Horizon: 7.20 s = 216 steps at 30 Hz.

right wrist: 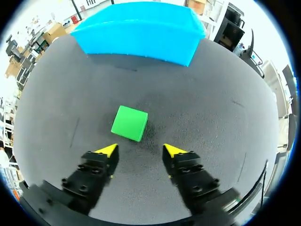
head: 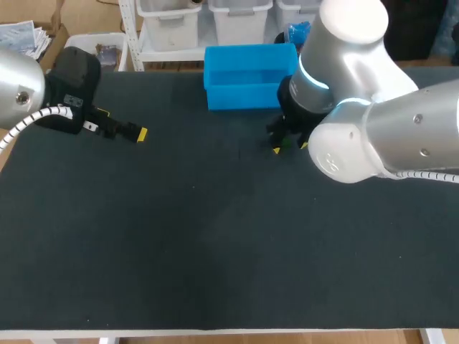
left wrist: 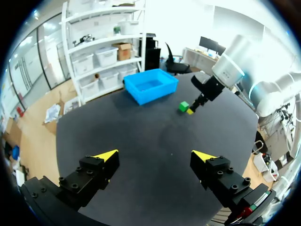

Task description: Use the left arm to pick the red cube and place it into the blue plastic box first, then use the right arm to grasp the green cube and put it into the same blue plastic box after the first action is fully finished.

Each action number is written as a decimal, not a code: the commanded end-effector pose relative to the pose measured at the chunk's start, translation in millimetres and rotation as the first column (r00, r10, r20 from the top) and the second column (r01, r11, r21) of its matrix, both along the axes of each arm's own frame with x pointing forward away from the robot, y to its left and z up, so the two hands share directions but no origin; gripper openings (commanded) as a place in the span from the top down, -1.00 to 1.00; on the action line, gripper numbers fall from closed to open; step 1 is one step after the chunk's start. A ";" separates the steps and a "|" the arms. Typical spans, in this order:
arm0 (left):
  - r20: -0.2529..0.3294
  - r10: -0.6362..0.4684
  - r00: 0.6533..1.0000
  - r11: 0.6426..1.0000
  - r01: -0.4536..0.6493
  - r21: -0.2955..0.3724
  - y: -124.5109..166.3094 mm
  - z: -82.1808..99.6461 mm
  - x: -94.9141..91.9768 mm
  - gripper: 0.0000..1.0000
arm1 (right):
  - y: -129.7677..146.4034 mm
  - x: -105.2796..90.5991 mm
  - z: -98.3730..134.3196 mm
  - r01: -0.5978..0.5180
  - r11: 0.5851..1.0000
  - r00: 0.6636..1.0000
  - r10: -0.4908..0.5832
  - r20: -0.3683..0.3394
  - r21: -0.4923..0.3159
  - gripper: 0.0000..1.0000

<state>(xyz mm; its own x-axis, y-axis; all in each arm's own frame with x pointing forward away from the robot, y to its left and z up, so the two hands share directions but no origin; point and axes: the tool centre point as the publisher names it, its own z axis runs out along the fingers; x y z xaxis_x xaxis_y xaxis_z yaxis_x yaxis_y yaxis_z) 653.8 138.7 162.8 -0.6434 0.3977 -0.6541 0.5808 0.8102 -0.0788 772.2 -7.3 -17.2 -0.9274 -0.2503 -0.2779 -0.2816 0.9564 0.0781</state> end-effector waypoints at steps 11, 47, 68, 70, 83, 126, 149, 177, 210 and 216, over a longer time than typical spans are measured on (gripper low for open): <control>0.000 -0.009 1.000 1.000 0.009 -0.008 2.4 -0.7 1.1 -1.00 | -0.3 6.1 1.1 -0.004 1.000 1.000 0.004 -0.012 -0.003 -1.00; 0.000 -0.009 1.000 1.000 0.009 -0.008 2.4 -0.7 1.1 -1.00 | 10.5 30.5 0.0 0.002 1.000 1.000 -0.003 -0.028 -0.025 -1.00; 0.000 -0.009 1.000 1.000 0.009 -0.008 2.4 -0.7 1.1 -1.00 | 19.9 39.3 -4.2 0.021 0.998 0.998 -0.023 -0.051 -0.055 -1.00; 0.000 -0.009 1.000 1.000 0.009 -0.008 2.4 -0.7 1.1 -1.00 | 21.2 39.4 -4.7 0.022 0.998 0.998 -0.025 -0.054 -0.057 -1.00; 0.000 -0.009 1.000 1.000 0.009 -0.008 2.4 -0.7 1.1 -1.00 | 21.0 39.1 -6.5 0.032 0.996 0.997 -0.038 -0.069 -0.078 0.14; 0.000 -0.009 1.000 1.000 0.009 -0.008 2.4 -0.7 1.1 -1.00 | 27.9 55.0 114.2 -0.022 1.000 0.961 0.016 0.275 0.018 1.00; 0.000 -0.009 1.000 1.000 0.009 -0.008 2.4 -0.7 1.1 -1.00 | 38.1 51.1 126.1 -0.034 0.998 0.921 0.010 0.388 0.056 1.00; 0.000 -0.009 1.000 1.000 0.009 -0.008 2.4 -0.7 1.1 -1.00 | 41.4 133.0 123.6 -0.059 0.996 0.916 0.026 0.399 0.072 1.00; 0.000 -0.009 1.000 1.000 0.009 -0.008 2.4 -0.7 1.1 -1.00 | 39.8 208.8 80.8 -0.037 0.996 0.933 0.005 0.360 0.082 1.00; 0.000 -0.009 1.000 1.000 0.009 -0.008 2.4 -0.7 1.1 -1.00 | 39.4 212.5 67.6 -0.035 0.996 0.942 0.005 0.334 0.083 1.00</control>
